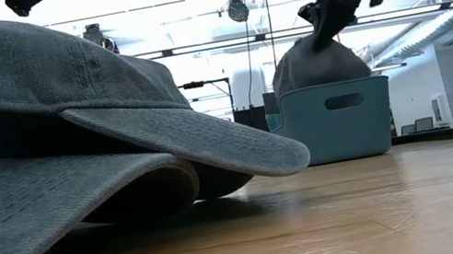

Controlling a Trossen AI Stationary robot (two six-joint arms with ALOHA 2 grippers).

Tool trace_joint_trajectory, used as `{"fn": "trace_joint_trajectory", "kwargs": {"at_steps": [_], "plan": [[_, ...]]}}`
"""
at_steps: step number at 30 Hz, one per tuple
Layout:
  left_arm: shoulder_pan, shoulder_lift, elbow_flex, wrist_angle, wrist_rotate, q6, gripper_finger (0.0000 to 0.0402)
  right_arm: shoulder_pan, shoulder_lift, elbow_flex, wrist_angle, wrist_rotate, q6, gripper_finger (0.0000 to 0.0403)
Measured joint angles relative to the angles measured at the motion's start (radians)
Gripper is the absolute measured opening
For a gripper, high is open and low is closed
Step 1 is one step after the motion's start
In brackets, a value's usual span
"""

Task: Pick & Place hat
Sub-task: Put the top gray cap into the blue bin

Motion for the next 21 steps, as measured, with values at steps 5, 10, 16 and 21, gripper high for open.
{"fn": "trace_joint_trajectory", "kwargs": {"at_steps": [5, 10, 16, 21], "plan": [[0.000, 0.000, 0.000, 0.000, 0.000, 0.000, 0.0311, -0.007, 0.000, 0.000, -0.099, 0.004, 0.002, 0.0000], [0.000, 0.000, 0.000, 0.000, 0.000, 0.000, 0.0314, -0.003, -0.003, 0.000, -0.149, 0.001, 0.002, 0.0000], [0.000, 0.000, 0.000, 0.000, 0.000, 0.000, 0.0325, 0.019, -0.009, 0.000, -0.147, -0.126, 0.008, 0.0000], [0.000, 0.000, 0.000, 0.000, 0.000, 0.000, 0.0322, 0.019, -0.009, 0.000, -0.180, -0.254, 0.006, 0.0000]]}}
